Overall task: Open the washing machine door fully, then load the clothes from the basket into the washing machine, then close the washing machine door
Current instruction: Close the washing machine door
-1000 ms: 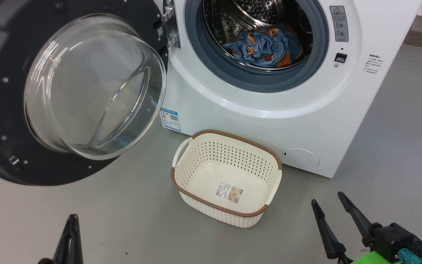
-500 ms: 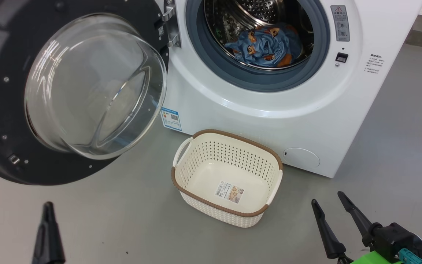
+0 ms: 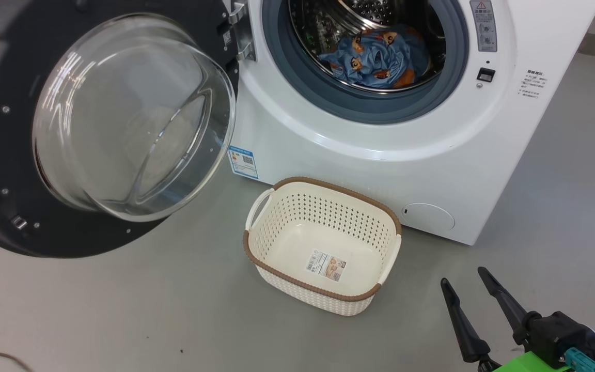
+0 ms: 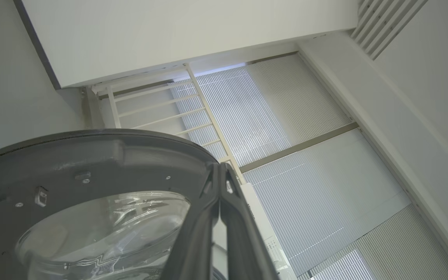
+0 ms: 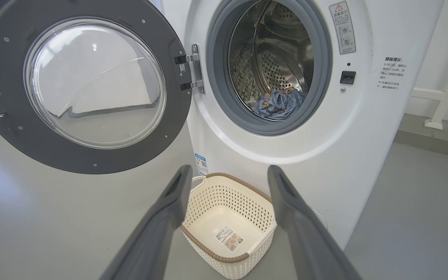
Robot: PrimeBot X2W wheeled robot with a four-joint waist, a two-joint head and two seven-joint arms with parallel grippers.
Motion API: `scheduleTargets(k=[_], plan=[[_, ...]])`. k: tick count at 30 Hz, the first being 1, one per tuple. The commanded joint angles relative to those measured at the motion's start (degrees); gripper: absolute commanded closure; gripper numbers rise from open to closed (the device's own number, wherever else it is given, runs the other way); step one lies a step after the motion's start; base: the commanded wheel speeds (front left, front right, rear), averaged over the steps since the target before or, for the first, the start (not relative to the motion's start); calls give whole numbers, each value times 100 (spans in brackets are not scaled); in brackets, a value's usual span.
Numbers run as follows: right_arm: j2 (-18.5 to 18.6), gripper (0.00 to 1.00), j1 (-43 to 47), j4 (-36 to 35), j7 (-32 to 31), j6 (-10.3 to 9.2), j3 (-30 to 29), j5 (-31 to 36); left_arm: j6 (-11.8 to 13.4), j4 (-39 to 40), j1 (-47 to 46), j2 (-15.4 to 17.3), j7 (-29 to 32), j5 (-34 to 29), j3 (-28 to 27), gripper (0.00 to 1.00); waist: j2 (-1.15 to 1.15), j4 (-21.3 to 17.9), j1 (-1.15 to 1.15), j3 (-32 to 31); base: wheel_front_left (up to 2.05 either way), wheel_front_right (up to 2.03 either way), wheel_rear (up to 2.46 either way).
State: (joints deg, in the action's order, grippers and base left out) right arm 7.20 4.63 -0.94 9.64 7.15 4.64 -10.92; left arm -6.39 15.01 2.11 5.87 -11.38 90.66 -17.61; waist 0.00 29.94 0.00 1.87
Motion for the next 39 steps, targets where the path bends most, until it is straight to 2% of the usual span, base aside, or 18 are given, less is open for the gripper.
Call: scheduleTargets(k=[1,5,10,14,20,27,39], plan=[[73,0,-250,-169,-2,34,121,-72,-74,130,-304,282,50,84,-320,100,0,2,0,16,0,0,0],[122,0,-283,-205,-28,34,130,-79,-11,-264,-708,808,258,594,-845,100,0,3,0,61,0,0,0],[175,0,-289,-259,-67,34,115,-77,313,-1112,-1324,1510,632,1115,-1190,100,0,-3,0,112,0,0,0],[207,0,-260,-303,-88,34,103,-79,611,-2074,-1857,2034,954,1413,-1279,100,0,-17,0,134,0,0,0],[255,0,-225,-390,-140,34,115,-78,992,-3254,-2507,2611,1377,1594,-1160,100,0,-125,0,208,0,0,0],[393,0,-279,-511,-234,34,180,-113,1327,-4068,-2835,3032,1864,1563,-861,100,0,-327,0,396,0,0,0],[670,0,-333,-793,-388,34,135,-175,1426,-4419,-3095,3313,2186,1349,-516,100,0,-478,0,867,0,0,0]])
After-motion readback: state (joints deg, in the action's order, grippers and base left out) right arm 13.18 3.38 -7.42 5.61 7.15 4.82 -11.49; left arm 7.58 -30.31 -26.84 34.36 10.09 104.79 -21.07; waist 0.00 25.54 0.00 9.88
